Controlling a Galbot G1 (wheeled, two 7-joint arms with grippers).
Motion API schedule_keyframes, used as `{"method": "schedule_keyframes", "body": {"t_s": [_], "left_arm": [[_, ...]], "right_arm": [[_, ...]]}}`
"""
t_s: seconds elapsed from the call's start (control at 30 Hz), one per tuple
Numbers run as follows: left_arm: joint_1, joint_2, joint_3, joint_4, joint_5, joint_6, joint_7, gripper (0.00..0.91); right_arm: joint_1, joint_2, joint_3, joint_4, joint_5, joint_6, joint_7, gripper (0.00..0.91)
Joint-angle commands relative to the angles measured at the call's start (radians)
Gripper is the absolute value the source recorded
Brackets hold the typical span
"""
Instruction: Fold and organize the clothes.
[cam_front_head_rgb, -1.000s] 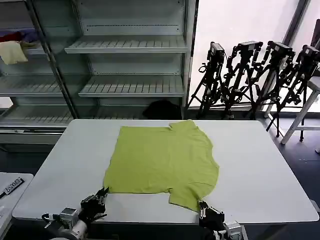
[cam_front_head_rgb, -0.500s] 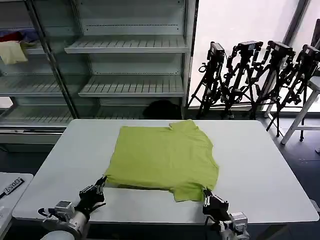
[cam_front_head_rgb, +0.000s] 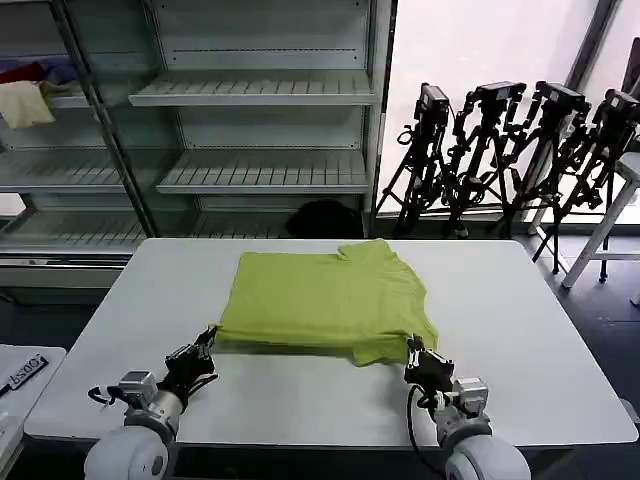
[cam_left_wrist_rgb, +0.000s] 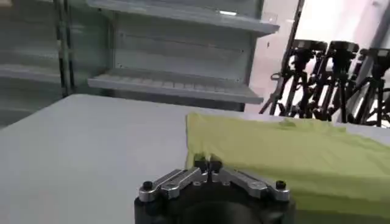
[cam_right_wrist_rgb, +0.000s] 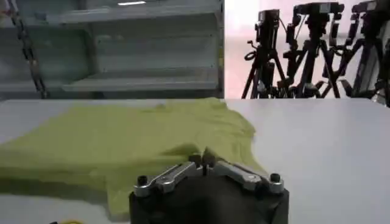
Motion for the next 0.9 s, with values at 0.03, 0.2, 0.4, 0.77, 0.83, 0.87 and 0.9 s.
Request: {"method": "schedule_keyframes", "body": {"t_s": [0.03,0.2,0.4,0.77,0.83,0.87,0.9], "left_arm": [[-0.090,-0.001,0.012,0.073,0.003,0.012,-0.010,0.010],[-0.111,0.002,0.025,0.110,0.028,0.012,-0.007,0.010],[-0.126,0.003,0.034,0.139,0.055,0.011,0.003,0.010],[-0.139,-0.004,0.042,0.173,0.081,-0.016,0.017,0.907],[-0.141,-0.004,0.041,0.174,0.080,-0.021,0.017,0.907],[-0.141,-0.004,0.041,0.173,0.079,-0.025,0.017,0.907],[-0.143,-0.004,0.040,0.172,0.079,-0.025,0.016,0.907]], "right_arm": [[0.087,0.003,0.002,-0.068,-0.006,-0.008,-0.004,0.000],[0.132,0.021,-0.012,-0.134,-0.035,-0.009,-0.015,0.000],[0.170,0.037,-0.024,-0.190,-0.059,-0.006,-0.024,0.000],[0.221,0.062,-0.032,-0.251,-0.102,0.009,-0.020,0.907],[0.219,0.062,-0.026,-0.252,-0.102,0.019,-0.018,0.907],[0.217,0.061,-0.022,-0.252,-0.101,0.020,-0.017,0.907],[0.216,0.060,-0.017,-0.251,-0.101,0.021,-0.017,0.907]]}}
